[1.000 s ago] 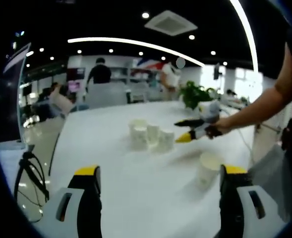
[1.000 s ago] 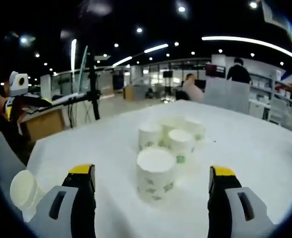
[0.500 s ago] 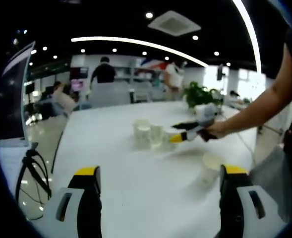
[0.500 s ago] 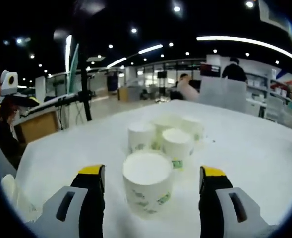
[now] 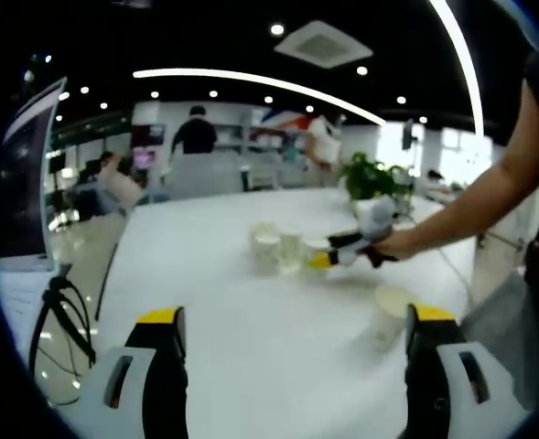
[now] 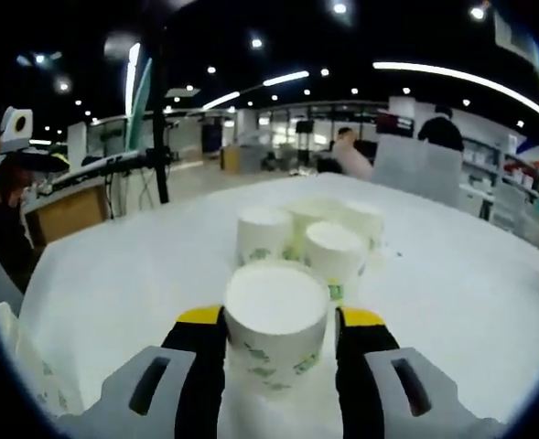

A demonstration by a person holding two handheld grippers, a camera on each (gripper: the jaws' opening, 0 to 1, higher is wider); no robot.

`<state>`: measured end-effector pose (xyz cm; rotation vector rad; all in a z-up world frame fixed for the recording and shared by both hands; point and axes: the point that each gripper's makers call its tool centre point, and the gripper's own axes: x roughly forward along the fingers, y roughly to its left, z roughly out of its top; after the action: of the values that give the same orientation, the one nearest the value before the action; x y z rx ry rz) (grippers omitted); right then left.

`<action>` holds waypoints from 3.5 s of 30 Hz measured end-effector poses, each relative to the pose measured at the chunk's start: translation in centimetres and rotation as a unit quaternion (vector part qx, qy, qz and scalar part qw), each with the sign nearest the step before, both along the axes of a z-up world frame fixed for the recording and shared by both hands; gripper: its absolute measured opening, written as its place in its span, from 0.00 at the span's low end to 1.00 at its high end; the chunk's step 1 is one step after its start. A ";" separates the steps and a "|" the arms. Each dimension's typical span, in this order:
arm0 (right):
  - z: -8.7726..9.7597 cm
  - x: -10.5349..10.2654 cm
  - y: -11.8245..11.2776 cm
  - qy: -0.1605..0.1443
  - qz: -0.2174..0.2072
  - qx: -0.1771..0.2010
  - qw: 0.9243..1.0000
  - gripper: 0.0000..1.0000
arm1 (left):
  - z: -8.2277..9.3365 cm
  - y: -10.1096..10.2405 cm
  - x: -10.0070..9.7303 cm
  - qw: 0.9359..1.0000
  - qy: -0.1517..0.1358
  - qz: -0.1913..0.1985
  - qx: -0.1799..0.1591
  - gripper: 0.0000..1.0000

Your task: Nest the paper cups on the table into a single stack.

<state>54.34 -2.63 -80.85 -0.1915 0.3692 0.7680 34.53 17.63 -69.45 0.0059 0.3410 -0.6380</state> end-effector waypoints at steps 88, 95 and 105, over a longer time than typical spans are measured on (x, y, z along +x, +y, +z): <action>15.6 -1.0 0.6 -0.010 0.027 0.013 0.999 0.36 | 4.6 -1.9 -0.1 1.000 -0.005 -0.017 -0.018 0.99; 15.6 -2.5 1.3 -0.007 0.044 0.010 0.999 0.36 | 5.0 -2.5 0.0 1.000 -0.009 -0.021 -0.020 0.98; 16.1 -4.7 2.2 -0.001 0.054 0.011 0.998 0.36 | 5.0 -3.2 -0.3 0.999 -0.008 -0.029 -0.025 0.97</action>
<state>49.63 -0.39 -64.73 -0.1927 0.3505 0.8787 34.23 14.47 -64.43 -0.0276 0.3105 -0.7027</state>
